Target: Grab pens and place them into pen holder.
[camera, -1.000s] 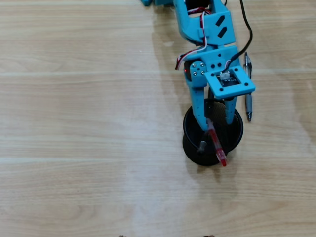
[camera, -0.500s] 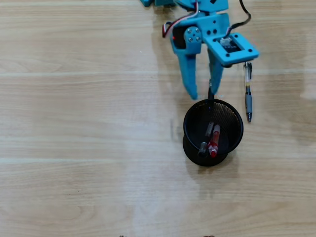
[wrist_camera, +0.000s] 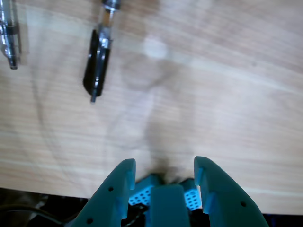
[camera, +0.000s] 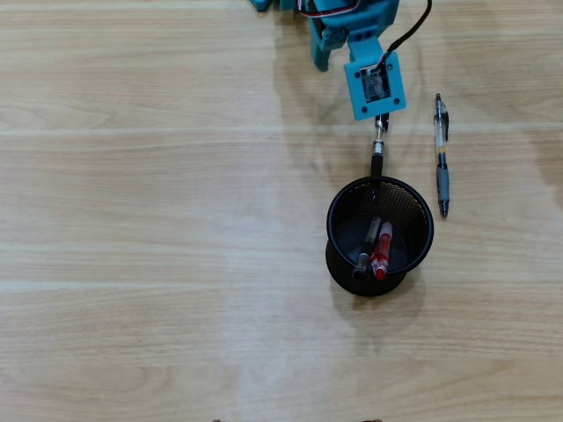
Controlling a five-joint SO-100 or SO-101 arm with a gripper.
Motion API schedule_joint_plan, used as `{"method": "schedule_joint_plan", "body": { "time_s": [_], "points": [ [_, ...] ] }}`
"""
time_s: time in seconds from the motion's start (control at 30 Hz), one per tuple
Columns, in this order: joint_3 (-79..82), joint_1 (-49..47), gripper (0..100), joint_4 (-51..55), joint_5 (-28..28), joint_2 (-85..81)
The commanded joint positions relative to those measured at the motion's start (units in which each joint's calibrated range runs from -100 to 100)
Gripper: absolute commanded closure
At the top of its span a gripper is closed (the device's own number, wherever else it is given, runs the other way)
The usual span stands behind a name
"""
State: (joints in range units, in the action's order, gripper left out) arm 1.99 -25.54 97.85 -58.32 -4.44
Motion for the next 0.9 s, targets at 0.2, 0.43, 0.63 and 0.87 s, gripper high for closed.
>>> {"method": "schedule_joint_plan", "body": {
  "time_s": [0.2,0.43,0.63,0.87],
  "points": [
    [2.7,-7.0,85,-18.6,-6.3,7.7],
    [11.7,-7.9,72,-33.3,-6.2,10.2],
    [16.3,-7.6,72,-41.0,-6.2,10.6],
    [22.0,-7.6,72,-48.3,-6.2,10.7]
  ]
}}
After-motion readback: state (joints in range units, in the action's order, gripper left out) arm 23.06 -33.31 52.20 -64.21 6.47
